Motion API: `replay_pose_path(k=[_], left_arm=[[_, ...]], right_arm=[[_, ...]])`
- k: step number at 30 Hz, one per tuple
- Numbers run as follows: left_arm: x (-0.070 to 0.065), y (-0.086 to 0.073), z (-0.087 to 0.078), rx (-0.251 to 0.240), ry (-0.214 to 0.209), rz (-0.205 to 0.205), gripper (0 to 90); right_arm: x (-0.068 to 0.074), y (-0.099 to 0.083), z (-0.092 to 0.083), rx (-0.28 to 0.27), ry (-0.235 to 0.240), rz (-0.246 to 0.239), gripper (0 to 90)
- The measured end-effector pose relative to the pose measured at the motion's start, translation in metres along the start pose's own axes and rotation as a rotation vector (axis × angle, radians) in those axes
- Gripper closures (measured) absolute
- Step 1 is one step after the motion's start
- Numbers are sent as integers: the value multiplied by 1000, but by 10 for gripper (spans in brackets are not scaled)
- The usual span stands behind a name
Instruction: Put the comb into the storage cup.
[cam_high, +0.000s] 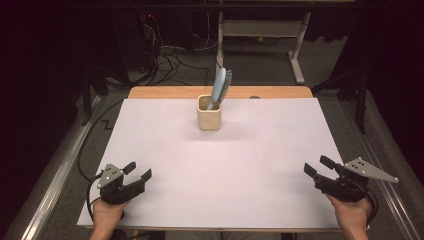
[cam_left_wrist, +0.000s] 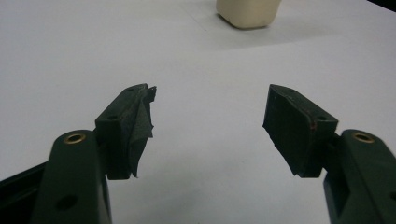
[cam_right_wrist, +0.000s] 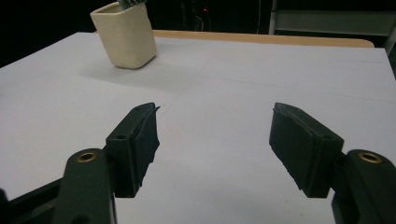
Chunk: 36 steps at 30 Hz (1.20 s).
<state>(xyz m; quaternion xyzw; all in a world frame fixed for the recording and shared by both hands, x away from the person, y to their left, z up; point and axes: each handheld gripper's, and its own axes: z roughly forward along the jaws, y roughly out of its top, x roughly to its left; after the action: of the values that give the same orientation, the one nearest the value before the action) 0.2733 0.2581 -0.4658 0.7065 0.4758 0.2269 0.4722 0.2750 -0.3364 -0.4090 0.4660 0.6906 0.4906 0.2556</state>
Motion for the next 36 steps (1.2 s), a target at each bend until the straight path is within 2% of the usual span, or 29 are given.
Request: replay_pose_path(k=[26, 36], left_arm=[[0, 0, 0, 1, -2, -2, 329], [0, 1, 0, 1, -5, 0, 329]], right_arm=[[7, -13, 4, 10, 17, -2, 329], [8, -19, 5, 11, 9, 1, 324]])
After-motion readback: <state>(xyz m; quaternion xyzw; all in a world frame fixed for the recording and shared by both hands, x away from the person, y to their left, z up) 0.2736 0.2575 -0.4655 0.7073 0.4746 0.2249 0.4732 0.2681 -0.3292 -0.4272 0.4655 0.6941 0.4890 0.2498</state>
